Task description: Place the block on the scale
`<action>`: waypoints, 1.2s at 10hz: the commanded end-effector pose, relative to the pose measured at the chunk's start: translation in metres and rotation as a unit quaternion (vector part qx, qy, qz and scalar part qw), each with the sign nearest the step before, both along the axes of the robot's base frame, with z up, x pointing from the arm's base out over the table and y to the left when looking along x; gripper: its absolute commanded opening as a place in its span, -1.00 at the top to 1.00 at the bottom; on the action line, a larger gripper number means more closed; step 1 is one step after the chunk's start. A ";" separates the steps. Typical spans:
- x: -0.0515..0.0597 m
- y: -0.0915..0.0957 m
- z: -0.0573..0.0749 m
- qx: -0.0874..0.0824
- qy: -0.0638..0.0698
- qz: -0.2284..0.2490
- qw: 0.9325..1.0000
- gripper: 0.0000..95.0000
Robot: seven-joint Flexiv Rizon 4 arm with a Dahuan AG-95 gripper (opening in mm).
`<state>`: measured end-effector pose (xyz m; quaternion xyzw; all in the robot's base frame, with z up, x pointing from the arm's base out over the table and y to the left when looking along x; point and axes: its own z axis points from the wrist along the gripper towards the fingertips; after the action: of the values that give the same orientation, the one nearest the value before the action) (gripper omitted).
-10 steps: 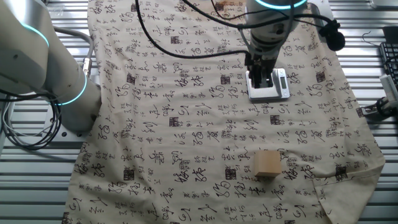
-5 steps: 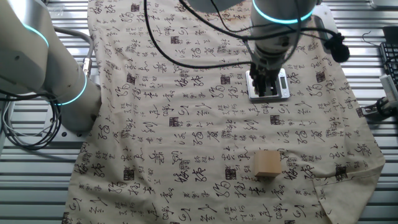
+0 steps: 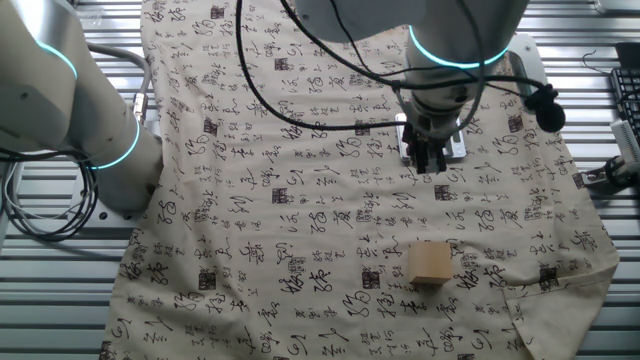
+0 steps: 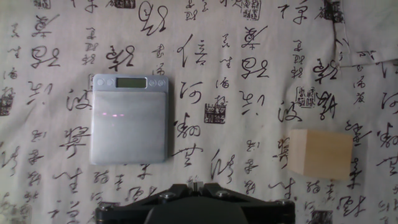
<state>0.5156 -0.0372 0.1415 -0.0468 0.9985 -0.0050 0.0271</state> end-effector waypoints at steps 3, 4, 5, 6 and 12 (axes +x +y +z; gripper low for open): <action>0.001 -0.008 -0.003 -0.003 -0.003 0.007 1.000 1.00; 0.001 -0.012 -0.004 -0.004 -0.003 0.011 1.000 1.00; 0.001 -0.019 -0.007 -0.003 -0.003 0.014 1.000 1.00; 0.001 -0.022 -0.009 -0.004 -0.003 0.015 1.000 1.00; -0.007 -0.050 -0.011 -0.006 0.000 0.026 1.000 1.00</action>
<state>0.5056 -0.0894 0.1329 -0.0733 0.9970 -0.0078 0.0255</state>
